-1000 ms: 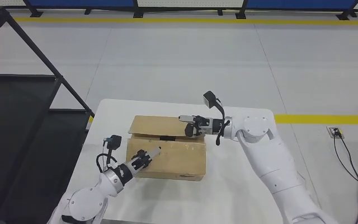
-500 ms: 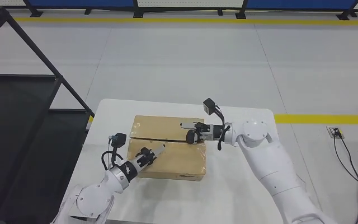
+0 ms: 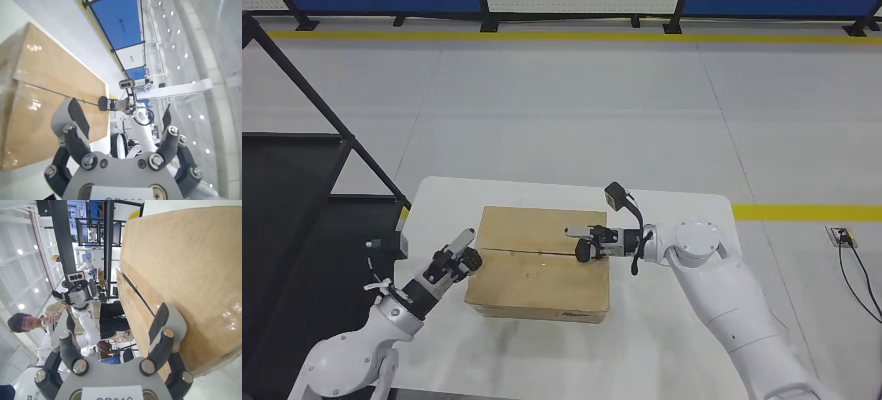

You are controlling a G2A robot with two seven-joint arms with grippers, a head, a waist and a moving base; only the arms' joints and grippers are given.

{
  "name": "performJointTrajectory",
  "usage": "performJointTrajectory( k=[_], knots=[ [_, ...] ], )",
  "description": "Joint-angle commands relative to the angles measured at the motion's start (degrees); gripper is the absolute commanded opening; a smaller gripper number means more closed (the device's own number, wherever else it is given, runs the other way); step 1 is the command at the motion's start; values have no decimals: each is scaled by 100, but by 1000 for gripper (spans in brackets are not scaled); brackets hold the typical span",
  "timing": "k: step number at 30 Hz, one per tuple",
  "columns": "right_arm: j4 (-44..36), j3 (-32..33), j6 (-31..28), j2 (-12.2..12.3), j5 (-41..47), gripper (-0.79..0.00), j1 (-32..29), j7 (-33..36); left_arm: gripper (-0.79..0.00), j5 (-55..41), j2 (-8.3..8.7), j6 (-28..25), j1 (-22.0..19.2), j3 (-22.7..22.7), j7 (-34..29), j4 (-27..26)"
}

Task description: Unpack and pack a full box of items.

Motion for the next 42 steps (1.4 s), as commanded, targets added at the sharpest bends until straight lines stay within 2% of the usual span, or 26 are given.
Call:
performJointTrajectory(
  k=[1, 2, 16, 23, 31, 35, 37, 39, 42],
  knots=[
    [-26, -15, 31, 10, -31, 0, -9, 24, 0, -352, 7, 19, 51, -273, -15, 93],
    [-32, -20, 37, 12, -44, 0, -8, 29, 0, -494, 12, 28, 88, -407, -39, 124],
    [-32, -20, 37, 12, -44, 0, -8, 29, 0, -494, 12, 28, 88, -407, -39, 124],
    [-32, -20, 37, 12, -44, 0, -8, 29, 0, -620, -41, 165, 336, -271, 600, 790],
    [-32, -20, 37, 12, -44, 0, -8, 29, 0, -823, -83, 385, 440, -10, 653, 1620],
    [-32, -20, 37, 12, -44, 0, -8, 29, 0, -979, -125, 295, 265, 166, 813, 1993],
    [-32, -20, 37, 12, -44, 0, -8, 29, 0, -1249, -164, 214, 65, 265, 910, 2223],
    [-32, -20, 37, 12, -44, 0, -8, 29, 0, -1493, -218, 68, -166, 371, 1266, 2509],
    [-32, -20, 37, 12, -44, 0, -8, 29, 0, -1895, -284, 36, -565, 551, 1356, 2959]
  ],
)
